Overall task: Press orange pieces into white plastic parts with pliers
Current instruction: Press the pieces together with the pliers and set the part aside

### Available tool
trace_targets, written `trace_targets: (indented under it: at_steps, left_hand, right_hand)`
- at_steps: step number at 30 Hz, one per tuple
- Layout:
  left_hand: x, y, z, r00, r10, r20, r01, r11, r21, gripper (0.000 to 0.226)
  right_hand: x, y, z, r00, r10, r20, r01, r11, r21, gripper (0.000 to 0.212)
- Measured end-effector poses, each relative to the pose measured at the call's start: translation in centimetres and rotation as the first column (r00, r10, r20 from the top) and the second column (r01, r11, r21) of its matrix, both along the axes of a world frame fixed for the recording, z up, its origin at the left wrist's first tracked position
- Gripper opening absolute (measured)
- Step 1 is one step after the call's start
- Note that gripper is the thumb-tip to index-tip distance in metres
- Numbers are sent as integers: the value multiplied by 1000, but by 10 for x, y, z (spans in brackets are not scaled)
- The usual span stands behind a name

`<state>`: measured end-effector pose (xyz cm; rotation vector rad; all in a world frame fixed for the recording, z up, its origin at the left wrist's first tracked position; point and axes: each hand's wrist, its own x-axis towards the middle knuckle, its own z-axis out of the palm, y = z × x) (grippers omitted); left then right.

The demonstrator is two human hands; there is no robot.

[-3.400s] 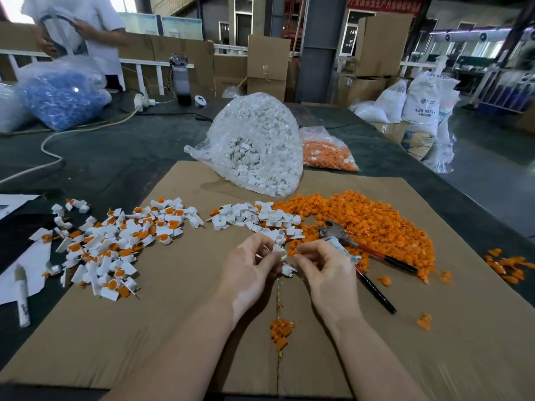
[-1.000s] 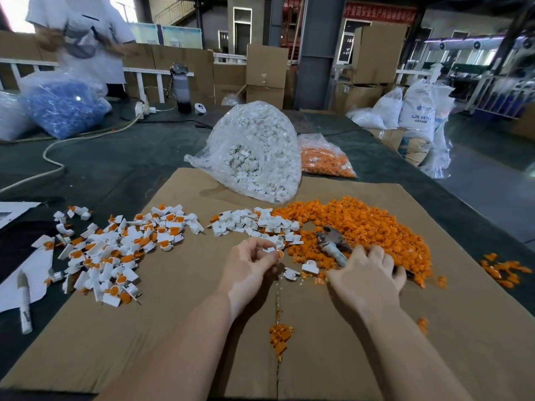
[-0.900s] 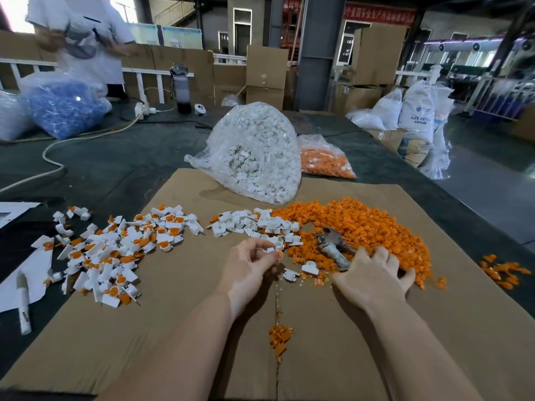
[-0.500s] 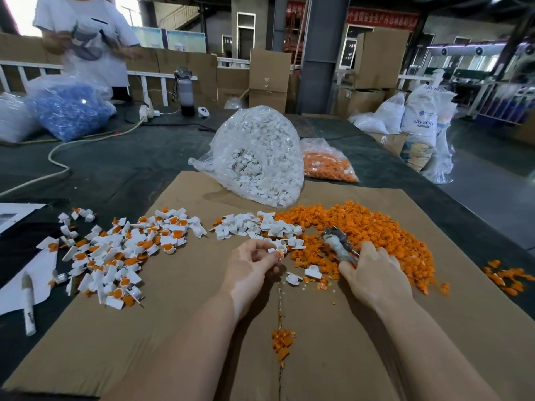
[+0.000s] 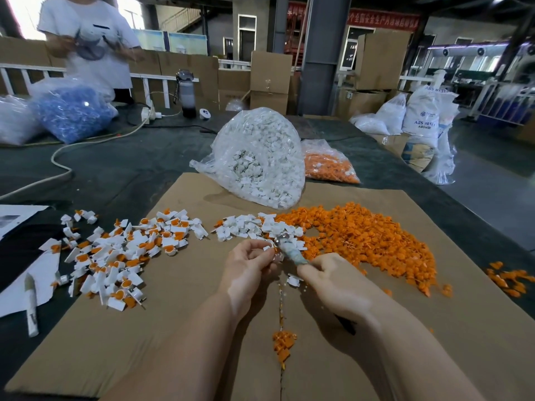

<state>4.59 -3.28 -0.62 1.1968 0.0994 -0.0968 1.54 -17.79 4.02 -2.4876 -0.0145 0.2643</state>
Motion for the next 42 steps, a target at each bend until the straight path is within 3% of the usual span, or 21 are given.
trace_targets:
  at_steps: [10, 24, 30, 42]
  left_hand:
    - [1, -2, 2, 999, 52, -3, -51, 997, 51, 7]
    - [5, -1, -3, 998, 59, -20, -59, 998, -13, 7]
    - [6, 0, -4, 998, 55, -36, -55, 998, -8, 10]
    - [4, 0, -6, 997, 68, -34, -68, 998, 13, 7]
  right_hand:
    - [-5, 2, 13, 993, 63, -101, -54, 994, 90, 35]
    - [-9, 8, 21, 983, 112, -146, -108, 994, 34, 31]
    - [-8, 14, 12, 995, 81, -52, -84, 995, -52, 32]
    - [-10, 12, -8, 996, 21, 81, -17, 999, -45, 30]
